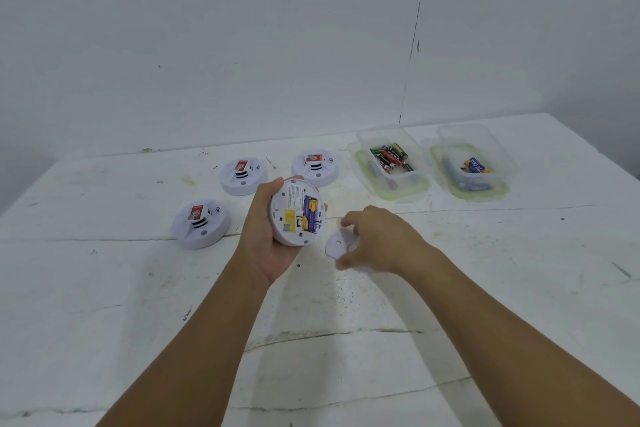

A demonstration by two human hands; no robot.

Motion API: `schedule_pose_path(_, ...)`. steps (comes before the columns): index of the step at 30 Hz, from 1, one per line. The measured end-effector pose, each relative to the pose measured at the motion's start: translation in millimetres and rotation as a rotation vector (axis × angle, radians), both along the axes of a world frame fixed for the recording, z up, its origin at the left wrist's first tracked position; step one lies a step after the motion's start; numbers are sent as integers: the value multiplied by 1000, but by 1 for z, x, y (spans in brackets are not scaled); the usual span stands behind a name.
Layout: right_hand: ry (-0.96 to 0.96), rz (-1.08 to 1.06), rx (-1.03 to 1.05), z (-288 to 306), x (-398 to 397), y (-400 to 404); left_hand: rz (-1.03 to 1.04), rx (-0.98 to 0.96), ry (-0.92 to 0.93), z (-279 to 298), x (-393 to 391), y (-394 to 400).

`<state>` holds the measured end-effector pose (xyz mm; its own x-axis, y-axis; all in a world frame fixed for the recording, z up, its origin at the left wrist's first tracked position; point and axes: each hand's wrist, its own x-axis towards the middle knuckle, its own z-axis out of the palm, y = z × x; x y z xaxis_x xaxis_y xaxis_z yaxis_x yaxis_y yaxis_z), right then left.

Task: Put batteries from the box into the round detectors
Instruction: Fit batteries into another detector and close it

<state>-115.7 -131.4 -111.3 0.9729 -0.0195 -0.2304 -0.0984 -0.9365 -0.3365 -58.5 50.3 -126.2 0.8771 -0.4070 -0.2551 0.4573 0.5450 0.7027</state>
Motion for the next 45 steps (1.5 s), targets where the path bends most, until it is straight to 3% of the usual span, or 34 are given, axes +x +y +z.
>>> schedule_pose_path(6,15,-109,150,-13,1,-6,21,-6,33,-1,-1,4)
schedule_pose_path(11,-395,-170,393,-9,-2,-8,16,-111,68,2,-1,11)
schedule_pose_path(16,-650,42,675,18,-6,13,-67,-103,21,18,4,14)
schedule_pose_path(22,-691,256,625,28,1,34,-109,-115,11,36,11,19)
schedule_pose_path(39,-742,249,594,19,21,47,-173,-92,-14,45,15,27)
schedule_pose_path(45,-659,274,574,23,24,45,-170,-97,-15,44,18,27)
